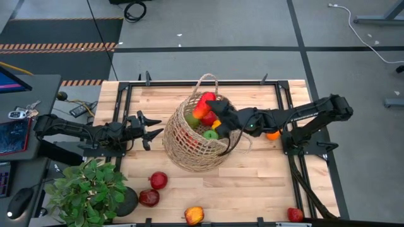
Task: Build produce basket
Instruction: Put the mango into the basket
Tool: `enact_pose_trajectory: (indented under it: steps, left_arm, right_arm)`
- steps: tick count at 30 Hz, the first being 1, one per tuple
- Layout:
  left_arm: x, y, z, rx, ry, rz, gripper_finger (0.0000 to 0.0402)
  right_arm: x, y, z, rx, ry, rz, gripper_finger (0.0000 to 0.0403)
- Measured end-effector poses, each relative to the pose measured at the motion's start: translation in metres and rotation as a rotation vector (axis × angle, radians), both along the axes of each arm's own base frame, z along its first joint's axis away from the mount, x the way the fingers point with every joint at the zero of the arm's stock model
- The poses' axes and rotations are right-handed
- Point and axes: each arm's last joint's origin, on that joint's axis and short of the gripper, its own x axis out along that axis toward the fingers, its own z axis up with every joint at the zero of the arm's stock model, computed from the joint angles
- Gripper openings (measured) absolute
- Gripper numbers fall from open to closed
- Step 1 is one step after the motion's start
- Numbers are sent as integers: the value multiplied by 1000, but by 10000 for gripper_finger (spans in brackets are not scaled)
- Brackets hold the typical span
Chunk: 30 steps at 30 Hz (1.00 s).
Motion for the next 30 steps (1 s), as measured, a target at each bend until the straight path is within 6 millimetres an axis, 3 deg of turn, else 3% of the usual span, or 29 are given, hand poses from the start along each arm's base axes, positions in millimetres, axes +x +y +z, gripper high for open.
enact_pose_trajectory:
  steps: [6, 14, 25, 30]
  left_arm:
    - [0, 0, 0, 0, 1, 0, 195]
    - [0, 0, 0, 1, 3, -1, 201]
    - [0, 0, 0, 0, 2, 0, 198]
    - [0, 0, 0, 0, 2, 0, 200]
  right_arm:
    - [2, -21, -3, 397, -283, -113, 267]
    - [10, -37, -45, 596, -197, -72, 267]
    - [39, -51, -116, 675, -53, -160, 274]
    - [46, -53, -130, 608, -49, -211, 275]
